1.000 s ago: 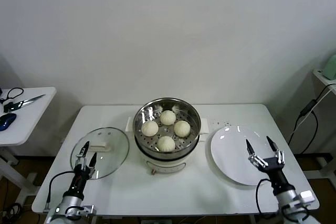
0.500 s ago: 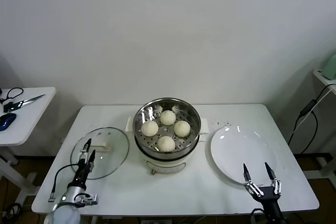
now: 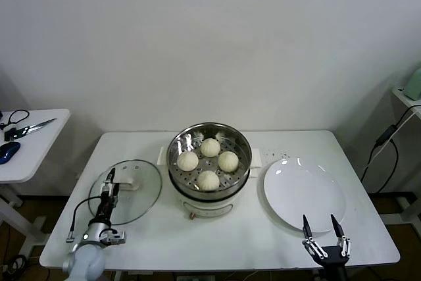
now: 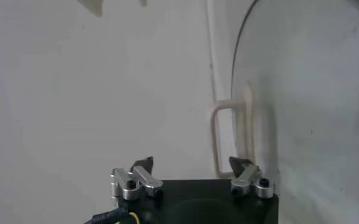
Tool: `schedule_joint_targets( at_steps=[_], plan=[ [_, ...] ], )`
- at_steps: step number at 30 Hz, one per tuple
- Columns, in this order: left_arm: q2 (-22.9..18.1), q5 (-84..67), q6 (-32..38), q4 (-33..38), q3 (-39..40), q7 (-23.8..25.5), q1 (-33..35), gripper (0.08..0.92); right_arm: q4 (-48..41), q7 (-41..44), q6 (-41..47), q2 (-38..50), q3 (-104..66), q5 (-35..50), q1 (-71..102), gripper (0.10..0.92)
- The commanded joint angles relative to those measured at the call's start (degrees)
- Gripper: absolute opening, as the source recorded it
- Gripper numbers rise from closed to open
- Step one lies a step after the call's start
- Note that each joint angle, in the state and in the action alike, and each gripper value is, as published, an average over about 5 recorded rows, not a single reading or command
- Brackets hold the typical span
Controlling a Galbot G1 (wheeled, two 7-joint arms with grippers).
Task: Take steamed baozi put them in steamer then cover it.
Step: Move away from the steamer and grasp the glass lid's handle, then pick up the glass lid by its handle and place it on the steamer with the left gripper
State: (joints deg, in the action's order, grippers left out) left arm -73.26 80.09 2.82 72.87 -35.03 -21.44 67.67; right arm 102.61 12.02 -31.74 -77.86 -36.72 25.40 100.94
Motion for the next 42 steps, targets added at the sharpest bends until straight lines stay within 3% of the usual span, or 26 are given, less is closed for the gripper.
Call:
schedule_joint_targets(
  at_steps=[1, 20, 23, 27, 31, 36, 42],
  plan=[
    [0.0, 0.6, -0.4, -2.4, 0.1, -0.1, -2.7, 0.757, -0.3, 0.0, -0.9, -1.0, 0.3, -0.4, 0.7, 0.823],
    [0.2, 0.4, 0.9, -3.7, -0.1, -0.6, -2.2, 0.205, -0.7, -0.7, -0.9, -0.9, 0.3, -0.4, 0.0, 0.823],
    [0.4, -1.3, 1.0, -3.2, 0.1, -0.5, -2.0, 0.148, -0.5, -0.8, -0.7, -0.8, 0.2, -0.5, 0.1, 0.823],
    [1.7, -5.6, 0.9, -0.3, 0.6, 1.3, -1.0, 0.14, -0.1, -1.3, 0.1, -0.7, 0.2, -1.3, 0.1, 0.823],
    [3.9, -12.8, -1.3, 6.9, 1.1, 5.9, 0.9, 0.14, 0.4, -1.9, 0.7, -0.7, 0.3, -2.4, 0.0, 0.823],
    [8.6, -23.9, -9.5, 19.7, 1.5, 14.0, 4.7, 0.14, 1.1, -3.5, 1.3, -0.7, 0.3, -5.3, 0.2, 0.823],
    [14.9, -28.4, -17.5, 30.9, 0.6, 19.6, 6.8, 0.14, 0.9, -3.8, 1.9, -0.6, 0.8, -6.1, 0.0, 0.823]
  ],
)
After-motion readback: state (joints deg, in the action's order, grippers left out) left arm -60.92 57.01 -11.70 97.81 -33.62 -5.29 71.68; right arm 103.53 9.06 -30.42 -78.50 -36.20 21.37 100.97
